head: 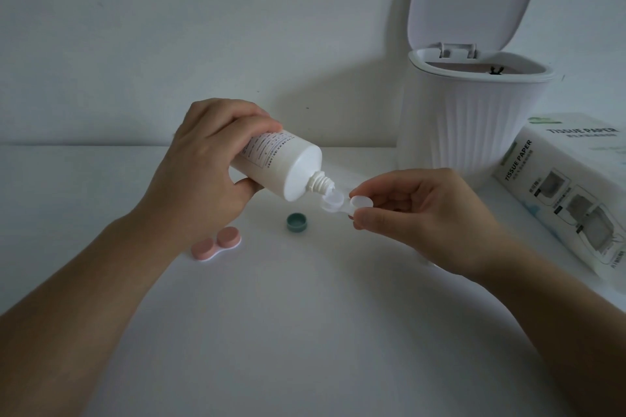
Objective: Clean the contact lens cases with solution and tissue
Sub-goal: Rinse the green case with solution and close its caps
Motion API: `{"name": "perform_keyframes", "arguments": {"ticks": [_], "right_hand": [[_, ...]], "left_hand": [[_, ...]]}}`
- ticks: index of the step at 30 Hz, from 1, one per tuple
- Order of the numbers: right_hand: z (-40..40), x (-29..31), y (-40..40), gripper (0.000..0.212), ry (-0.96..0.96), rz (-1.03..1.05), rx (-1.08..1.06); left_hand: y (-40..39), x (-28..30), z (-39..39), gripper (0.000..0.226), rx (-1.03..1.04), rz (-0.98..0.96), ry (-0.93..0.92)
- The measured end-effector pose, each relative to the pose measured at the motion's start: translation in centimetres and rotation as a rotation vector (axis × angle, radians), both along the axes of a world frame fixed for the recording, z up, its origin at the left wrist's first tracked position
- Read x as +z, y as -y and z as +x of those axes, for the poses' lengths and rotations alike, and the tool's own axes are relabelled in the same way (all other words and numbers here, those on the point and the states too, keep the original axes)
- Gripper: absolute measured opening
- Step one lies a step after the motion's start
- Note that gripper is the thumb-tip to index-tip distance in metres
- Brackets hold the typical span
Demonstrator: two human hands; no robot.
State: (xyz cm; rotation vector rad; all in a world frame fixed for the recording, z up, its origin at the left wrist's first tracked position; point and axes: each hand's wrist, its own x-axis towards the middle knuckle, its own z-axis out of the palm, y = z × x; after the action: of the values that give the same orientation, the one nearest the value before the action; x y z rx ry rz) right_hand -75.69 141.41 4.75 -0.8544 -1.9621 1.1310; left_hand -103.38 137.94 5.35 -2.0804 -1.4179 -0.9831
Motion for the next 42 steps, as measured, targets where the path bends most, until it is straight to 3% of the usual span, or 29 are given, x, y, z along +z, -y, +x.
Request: {"name": "perform_keyframes", "arguments": {"ticks": [11, 42], "right_hand": [[0.02, 0.02, -0.02, 0.015, 0.006, -0.005, -0.008], [0.01, -0.04, -0.04, 0.02, 0.018, 0.023, -0.004]], "left_hand": [[0.05, -0.03, 0.09, 0.063, 0.0, 0.003, 0.012], [0.11, 0.01, 0.14, 0.064, -0.01, -0.035, 0.038]]}}
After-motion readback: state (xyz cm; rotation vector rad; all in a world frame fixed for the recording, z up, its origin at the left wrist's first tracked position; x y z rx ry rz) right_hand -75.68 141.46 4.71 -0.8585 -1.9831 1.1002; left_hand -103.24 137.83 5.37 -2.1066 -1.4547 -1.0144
